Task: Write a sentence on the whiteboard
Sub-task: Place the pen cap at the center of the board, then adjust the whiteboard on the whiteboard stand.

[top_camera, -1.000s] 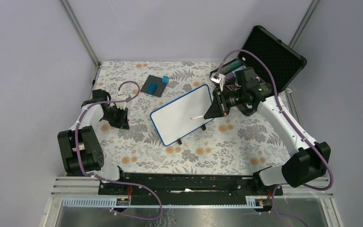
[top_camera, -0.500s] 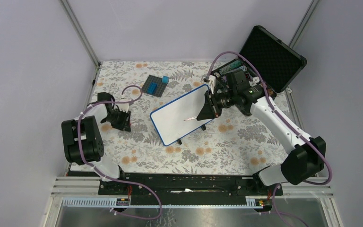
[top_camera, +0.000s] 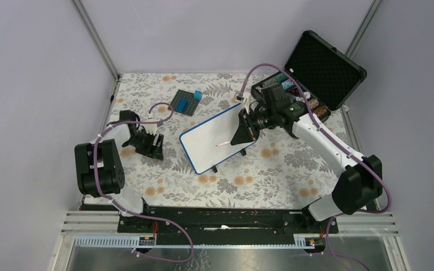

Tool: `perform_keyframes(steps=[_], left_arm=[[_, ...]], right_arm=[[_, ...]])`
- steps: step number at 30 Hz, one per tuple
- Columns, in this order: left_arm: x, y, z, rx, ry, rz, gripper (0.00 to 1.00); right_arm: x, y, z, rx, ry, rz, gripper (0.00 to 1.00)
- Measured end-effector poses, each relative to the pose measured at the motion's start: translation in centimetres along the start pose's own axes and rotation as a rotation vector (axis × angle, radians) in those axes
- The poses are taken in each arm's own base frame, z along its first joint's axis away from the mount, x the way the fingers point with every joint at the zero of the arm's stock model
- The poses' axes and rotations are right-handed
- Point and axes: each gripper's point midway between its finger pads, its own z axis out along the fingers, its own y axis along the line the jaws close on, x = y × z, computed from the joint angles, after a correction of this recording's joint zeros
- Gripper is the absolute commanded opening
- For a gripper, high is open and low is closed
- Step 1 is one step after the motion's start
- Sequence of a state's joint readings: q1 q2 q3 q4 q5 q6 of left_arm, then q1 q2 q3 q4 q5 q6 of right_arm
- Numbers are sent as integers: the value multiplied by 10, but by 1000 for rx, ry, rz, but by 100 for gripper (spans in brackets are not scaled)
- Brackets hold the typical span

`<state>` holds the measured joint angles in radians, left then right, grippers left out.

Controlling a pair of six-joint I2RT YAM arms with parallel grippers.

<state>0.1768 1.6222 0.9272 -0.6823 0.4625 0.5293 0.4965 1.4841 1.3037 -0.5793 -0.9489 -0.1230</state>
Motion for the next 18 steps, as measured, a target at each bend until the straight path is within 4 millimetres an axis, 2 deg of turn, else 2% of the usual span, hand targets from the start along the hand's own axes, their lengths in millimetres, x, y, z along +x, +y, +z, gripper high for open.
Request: perform_keyframes(steps=[4, 7, 11, 13, 15, 18], left_arm=[[-3, -10, -10, 33, 1, 0, 86], [-25, -20, -33, 67, -54, 14, 87], [-76, -37, -88, 111, -222, 70, 83], [-95, -50, -115, 134, -307, 110, 81], [-106, -70, -136, 184, -380, 146, 76], [-106, -100, -150, 295, -429, 160, 72]], right_arm=[[0, -1, 6, 9, 6, -17, 0], [-1, 0, 13, 23, 15, -55, 0], [-2, 4, 27, 54, 27, -144, 0], [-7, 6, 36, 74, 19, -200, 0], [-14, 8, 41, 89, -1, -248, 0], [-24, 9, 46, 109, -30, -304, 0]])
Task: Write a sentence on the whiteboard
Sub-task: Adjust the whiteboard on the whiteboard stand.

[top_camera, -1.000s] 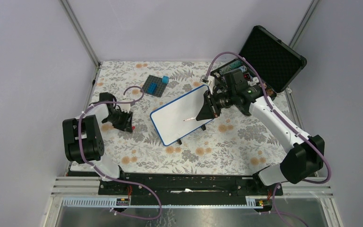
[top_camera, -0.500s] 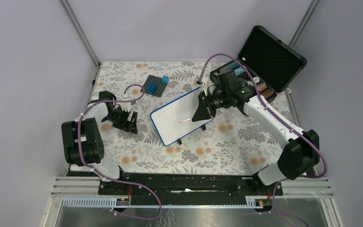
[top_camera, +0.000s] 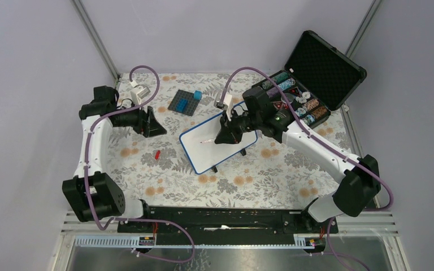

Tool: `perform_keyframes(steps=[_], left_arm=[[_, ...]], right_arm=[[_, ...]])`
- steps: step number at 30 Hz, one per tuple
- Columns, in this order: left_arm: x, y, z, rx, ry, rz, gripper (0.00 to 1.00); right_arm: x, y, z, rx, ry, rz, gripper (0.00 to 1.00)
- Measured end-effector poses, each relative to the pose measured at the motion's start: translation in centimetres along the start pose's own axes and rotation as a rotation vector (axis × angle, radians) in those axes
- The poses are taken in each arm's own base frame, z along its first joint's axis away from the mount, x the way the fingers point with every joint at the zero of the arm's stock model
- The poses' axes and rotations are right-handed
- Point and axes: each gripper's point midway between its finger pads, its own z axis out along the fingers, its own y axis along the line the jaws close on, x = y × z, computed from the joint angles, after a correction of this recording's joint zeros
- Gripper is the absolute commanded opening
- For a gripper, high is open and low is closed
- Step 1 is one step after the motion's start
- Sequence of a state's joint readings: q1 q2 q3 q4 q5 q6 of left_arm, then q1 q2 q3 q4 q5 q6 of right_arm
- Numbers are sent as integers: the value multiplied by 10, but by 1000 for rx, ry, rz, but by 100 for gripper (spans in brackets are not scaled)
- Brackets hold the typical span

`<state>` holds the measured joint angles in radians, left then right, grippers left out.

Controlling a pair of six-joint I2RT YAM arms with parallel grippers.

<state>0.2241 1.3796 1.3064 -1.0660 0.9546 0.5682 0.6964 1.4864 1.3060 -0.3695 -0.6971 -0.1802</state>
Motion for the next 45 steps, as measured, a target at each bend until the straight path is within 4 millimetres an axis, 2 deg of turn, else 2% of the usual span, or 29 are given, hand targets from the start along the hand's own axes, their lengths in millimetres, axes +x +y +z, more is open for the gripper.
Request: perform_keyframes(steps=[3, 7, 12, 17, 21, 26, 30, 33, 38, 42, 43, 45], left_arm=[[-2, -22, 7, 98, -11, -6, 68], [-3, -45, 27, 209, 12, -28, 64], [-4, -57, 50, 281, 47, -53, 60], [4, -70, 73, 342, 111, -63, 56], [11, -76, 90, 376, 168, -88, 42], [6, -65, 107, 376, 205, -127, 18], [-1, -64, 113, 389, 216, -123, 0], [-6, -58, 119, 376, 221, -90, 0], [1, -53, 125, 384, 250, -82, 0], [4, -57, 126, 391, 269, -43, 0], [3, -59, 127, 392, 271, -34, 1], [4, -61, 127, 391, 279, -19, 19]], right_arm=[[-6, 0, 3, 10, -16, -33, 0], [-15, 1, 4, 12, -35, -69, 0], [-21, 0, 5, 13, -44, -116, 0], [-29, -5, 9, 17, -42, -170, 0], [-29, -5, 7, 11, -21, -200, 0], [-21, -2, 4, -6, 12, -205, 0], [-14, 1, 3, -21, 37, -202, 0], [-10, 4, 3, -38, 48, -200, 0], [-8, 5, 2, -42, 53, -207, 0], [-7, 5, 2, -44, 58, -207, 0], [-7, 5, 2, -45, 59, -207, 0], [-7, 6, 2, -49, 59, -207, 0]])
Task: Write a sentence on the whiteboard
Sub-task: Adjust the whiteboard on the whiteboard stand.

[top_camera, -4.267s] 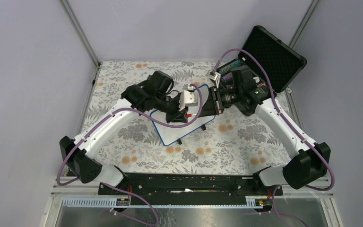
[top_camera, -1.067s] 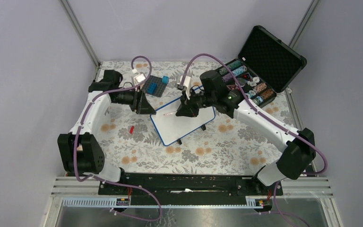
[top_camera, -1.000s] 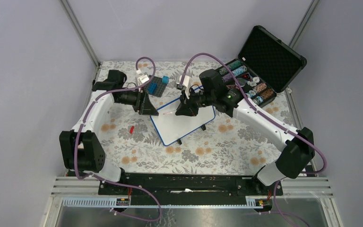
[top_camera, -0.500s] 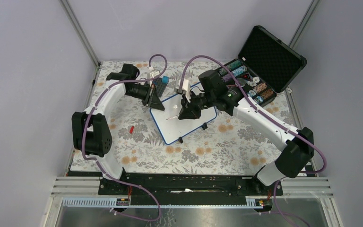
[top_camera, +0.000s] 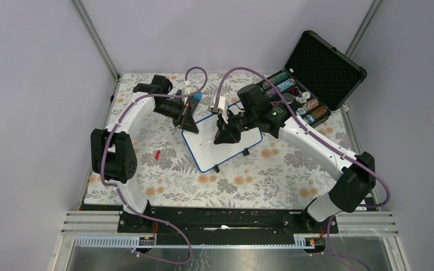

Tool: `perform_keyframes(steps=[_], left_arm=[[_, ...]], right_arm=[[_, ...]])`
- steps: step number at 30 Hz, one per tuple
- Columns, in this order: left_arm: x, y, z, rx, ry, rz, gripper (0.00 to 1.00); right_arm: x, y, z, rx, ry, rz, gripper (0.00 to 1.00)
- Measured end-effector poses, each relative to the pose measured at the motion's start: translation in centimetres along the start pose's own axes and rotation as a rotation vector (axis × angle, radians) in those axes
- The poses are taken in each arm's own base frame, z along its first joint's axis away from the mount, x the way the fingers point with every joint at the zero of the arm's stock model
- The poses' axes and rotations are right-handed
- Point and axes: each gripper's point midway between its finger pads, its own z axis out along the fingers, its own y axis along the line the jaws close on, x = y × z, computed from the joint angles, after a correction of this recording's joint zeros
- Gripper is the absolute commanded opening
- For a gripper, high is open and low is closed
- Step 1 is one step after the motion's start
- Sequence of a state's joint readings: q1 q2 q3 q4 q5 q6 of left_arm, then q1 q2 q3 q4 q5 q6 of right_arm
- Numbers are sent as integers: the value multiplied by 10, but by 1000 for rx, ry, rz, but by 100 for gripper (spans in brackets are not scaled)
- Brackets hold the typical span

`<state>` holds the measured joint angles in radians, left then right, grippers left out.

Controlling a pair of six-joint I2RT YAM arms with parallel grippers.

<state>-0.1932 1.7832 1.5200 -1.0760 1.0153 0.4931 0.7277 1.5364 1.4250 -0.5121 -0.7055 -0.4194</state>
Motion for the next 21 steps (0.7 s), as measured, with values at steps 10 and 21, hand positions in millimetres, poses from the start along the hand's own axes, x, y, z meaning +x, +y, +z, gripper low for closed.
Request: perform_keyframes(steps=[10, 21], left_arm=[[5, 6, -21, -27, -16, -69, 54], [4, -11, -51, -34, -132, -71, 33]], right_arm=[[-1, 1, 0, -9, -5, -7, 0], [-11, -30, 17, 90, -47, 24, 0]])
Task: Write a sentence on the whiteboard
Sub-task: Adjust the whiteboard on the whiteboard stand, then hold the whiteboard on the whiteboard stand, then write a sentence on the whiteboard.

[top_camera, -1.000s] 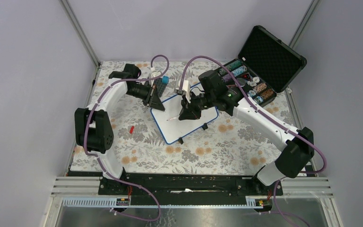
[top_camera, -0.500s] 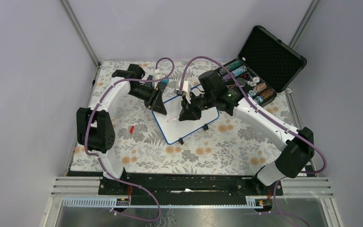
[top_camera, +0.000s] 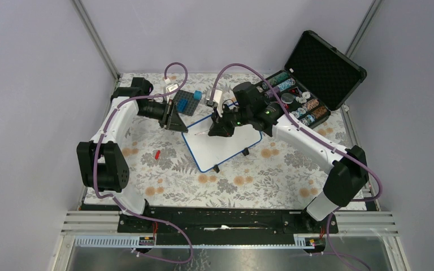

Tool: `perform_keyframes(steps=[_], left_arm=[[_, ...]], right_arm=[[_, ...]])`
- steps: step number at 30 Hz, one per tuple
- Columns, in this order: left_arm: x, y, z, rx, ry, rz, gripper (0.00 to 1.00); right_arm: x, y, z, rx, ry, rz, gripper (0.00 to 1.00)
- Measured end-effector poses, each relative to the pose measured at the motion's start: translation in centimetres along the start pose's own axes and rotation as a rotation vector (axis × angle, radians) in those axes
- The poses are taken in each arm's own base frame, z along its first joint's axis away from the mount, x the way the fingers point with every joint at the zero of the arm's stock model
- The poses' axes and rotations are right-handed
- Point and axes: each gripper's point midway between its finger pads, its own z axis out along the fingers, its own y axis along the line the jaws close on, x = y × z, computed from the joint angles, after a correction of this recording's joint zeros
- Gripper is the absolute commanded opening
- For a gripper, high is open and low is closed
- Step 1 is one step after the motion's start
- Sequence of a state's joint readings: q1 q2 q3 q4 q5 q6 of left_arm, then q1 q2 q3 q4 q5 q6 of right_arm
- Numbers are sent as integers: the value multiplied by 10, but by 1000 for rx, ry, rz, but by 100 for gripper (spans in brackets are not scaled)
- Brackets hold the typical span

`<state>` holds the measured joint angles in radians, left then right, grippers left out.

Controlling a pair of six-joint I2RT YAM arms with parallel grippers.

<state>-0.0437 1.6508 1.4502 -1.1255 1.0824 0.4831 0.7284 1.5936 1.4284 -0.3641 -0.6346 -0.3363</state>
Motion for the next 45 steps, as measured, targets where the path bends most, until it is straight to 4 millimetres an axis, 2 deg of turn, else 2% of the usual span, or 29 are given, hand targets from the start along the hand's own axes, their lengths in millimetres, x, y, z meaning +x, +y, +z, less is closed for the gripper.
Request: perform_keyframes(steps=[3, 8, 10, 13, 15, 24, 31, 38, 45], left_arm=[[-1, 0, 1, 6, -3, -3, 22], [0, 6, 4, 14, 4, -18, 14], [1, 9, 6, 20, 9, -28, 15], [3, 14, 9, 28, 19, -39, 22], [4, 15, 10, 29, 23, -44, 22], [5, 15, 10, 32, 23, -35, 8], [4, 15, 10, 37, 18, -20, 0], [4, 15, 10, 38, 18, -20, 0], [4, 14, 11, 40, 21, -15, 0]], right_arm=[[-1, -8, 5, 28, -8, 8, 0], [-6, -15, 6, 58, -27, -3, 0], [-7, -16, 6, 61, -30, -5, 0], [-8, -17, 8, 60, -35, -8, 0], [-6, -16, 10, 52, -32, -5, 0], [8, -15, 14, 46, -6, 23, 0], [7, -19, 15, 77, -11, 51, 0], [9, -23, 21, 98, -9, 61, 0], [20, -28, 30, 112, 22, 75, 0]])
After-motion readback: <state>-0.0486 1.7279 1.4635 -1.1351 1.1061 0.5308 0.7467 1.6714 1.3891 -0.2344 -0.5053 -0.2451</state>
